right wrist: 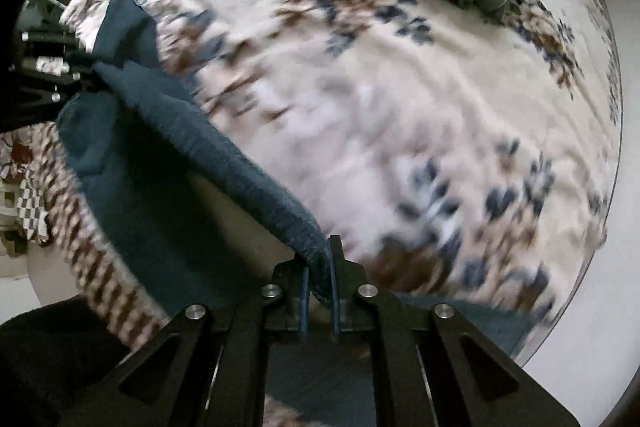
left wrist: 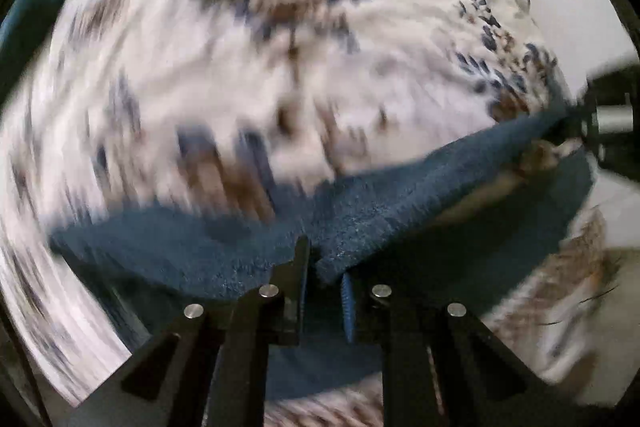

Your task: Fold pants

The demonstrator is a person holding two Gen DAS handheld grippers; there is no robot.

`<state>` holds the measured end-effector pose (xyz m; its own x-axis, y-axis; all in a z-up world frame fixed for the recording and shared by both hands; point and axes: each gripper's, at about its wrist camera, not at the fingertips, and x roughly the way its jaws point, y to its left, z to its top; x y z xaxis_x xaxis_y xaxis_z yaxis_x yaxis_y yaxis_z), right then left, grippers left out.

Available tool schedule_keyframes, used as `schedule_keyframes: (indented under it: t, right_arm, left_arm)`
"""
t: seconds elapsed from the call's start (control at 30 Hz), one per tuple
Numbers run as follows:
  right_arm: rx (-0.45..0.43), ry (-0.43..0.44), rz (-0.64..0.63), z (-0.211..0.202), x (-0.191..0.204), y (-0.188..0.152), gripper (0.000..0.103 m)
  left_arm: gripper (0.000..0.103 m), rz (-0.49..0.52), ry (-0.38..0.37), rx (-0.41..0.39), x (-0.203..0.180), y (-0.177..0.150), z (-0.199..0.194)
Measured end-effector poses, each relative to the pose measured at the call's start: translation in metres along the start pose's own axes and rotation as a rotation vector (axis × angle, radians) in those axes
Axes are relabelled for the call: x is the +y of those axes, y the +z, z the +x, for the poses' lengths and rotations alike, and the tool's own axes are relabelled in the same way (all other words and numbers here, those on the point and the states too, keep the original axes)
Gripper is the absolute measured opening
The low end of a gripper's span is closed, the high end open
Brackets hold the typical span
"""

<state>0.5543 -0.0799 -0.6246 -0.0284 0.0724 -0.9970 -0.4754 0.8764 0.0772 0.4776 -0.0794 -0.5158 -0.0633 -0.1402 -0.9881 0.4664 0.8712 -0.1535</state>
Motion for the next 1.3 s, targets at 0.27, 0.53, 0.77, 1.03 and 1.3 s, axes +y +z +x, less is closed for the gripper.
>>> schedule_keyframes:
  t: [0.27,0.53,0.77,1.03,1.3]
  right_arm:
    - [0.220,0.063,0.205,0.078,0.095,-0.090,0.009]
    - [0.266,0.089,0.442,0.105,0.089,-0.101,0.040]
    - [0.135,0.195,0.592,0.038,0.078,-0.117,0.095]
    - [0.033,-0.005,0.890,0.015,-0.024,-0.125,0.095]
    - [0.135,-0.144,1.003,0.082,-0.126,-0.100,0.091]
  left_arm:
    - [0.011,-0.359,-0.160,0.177,0.004,-0.110,0.090]
    - [0.013,-0.468,-0.202,0.113,0.010,-0.122,0.107]
    - [0.027,-0.484,-0.217,0.026,-0.002,-0.133,0.073]
    - [0.066,-0.522,0.001,-0.087,-0.029,-0.145,0.046]
    - [0.098,-0.608,0.039,-0.083,-0.051,-0.180,0.055]
